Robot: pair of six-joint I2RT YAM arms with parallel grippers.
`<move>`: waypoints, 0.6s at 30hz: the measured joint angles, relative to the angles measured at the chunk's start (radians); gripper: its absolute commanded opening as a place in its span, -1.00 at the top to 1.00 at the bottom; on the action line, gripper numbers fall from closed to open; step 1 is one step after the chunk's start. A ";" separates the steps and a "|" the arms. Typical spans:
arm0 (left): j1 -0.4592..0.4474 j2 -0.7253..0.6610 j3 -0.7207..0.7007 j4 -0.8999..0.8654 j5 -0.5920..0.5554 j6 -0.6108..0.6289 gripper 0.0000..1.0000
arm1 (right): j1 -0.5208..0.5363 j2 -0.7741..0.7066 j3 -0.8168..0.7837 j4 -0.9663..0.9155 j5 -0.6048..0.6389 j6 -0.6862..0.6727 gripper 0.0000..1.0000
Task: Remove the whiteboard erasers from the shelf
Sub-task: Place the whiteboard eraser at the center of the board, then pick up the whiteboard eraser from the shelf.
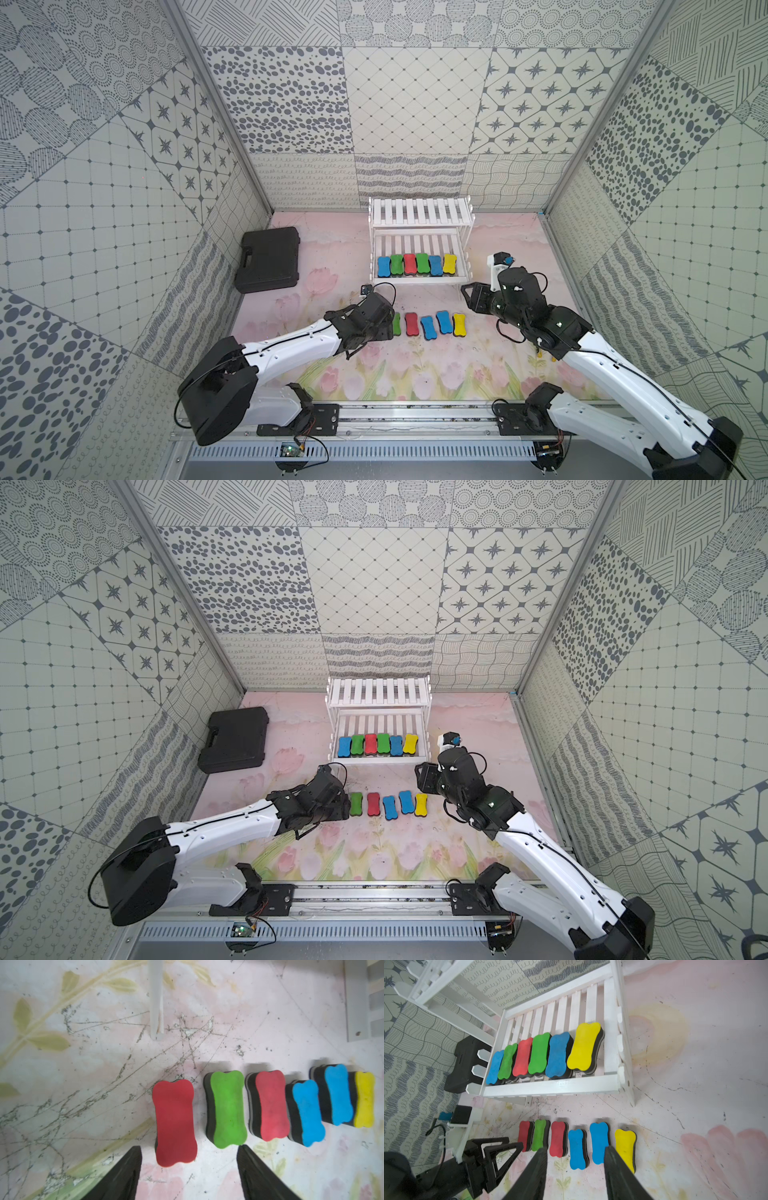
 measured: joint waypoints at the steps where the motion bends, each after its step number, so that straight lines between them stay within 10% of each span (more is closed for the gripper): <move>1: -0.002 -0.026 -0.002 -0.007 0.000 -0.004 -0.75 | -0.005 0.032 0.030 -0.001 0.000 -0.014 0.06; 18: -0.009 -0.328 0.012 -0.203 -0.017 -0.054 -0.99 | -0.013 0.395 0.185 0.059 0.169 0.042 -0.06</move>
